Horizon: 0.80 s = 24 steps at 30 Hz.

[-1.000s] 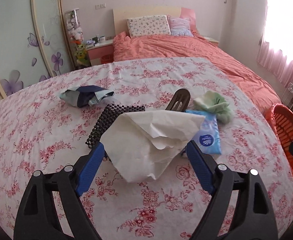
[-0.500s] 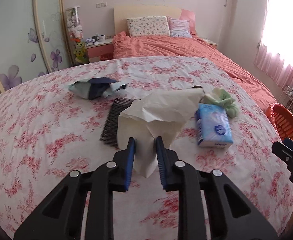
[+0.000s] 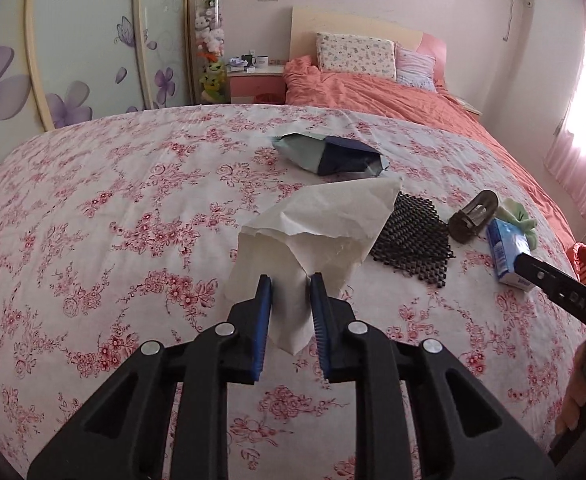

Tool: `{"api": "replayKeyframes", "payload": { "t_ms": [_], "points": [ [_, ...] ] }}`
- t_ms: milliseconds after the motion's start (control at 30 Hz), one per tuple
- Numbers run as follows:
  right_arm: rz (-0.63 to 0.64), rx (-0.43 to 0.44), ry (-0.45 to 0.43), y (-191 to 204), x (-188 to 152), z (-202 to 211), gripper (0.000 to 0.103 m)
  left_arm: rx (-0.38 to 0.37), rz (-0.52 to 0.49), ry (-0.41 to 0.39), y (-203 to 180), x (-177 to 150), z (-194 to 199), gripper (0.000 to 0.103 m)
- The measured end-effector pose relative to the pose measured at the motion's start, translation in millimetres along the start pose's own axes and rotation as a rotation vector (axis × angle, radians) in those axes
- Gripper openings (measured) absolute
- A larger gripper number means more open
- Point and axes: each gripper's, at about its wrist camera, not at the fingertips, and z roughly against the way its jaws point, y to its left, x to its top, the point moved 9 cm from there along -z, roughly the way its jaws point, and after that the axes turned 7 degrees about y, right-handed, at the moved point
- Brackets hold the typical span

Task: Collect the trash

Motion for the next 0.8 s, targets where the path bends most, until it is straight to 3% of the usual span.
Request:
{"api": "replayKeyframes", "payload": {
  "t_ms": [133,233,433,500,800],
  "points": [
    [0.016,-0.06,0.008,5,7,-12,0.057,-0.013,-0.002,-0.001,-1,1,-1,0.024],
    [0.032,-0.065,0.012,2,6,-15,0.053,-0.029,0.006,0.002,-2,2,-2,0.03],
    [0.062,-0.052,0.025,-12,-14,3,0.052,-0.06,0.022,0.016,-1,-1,-5,0.056],
    [0.067,-0.054,0.024,-17,-21,9,0.052,-0.056,0.026,0.015,-1,-2,-6,0.072],
    [0.06,-0.068,0.025,-18,-22,6,0.059,0.044,0.028,0.048,5,9,-23,0.094]
  ]
}}
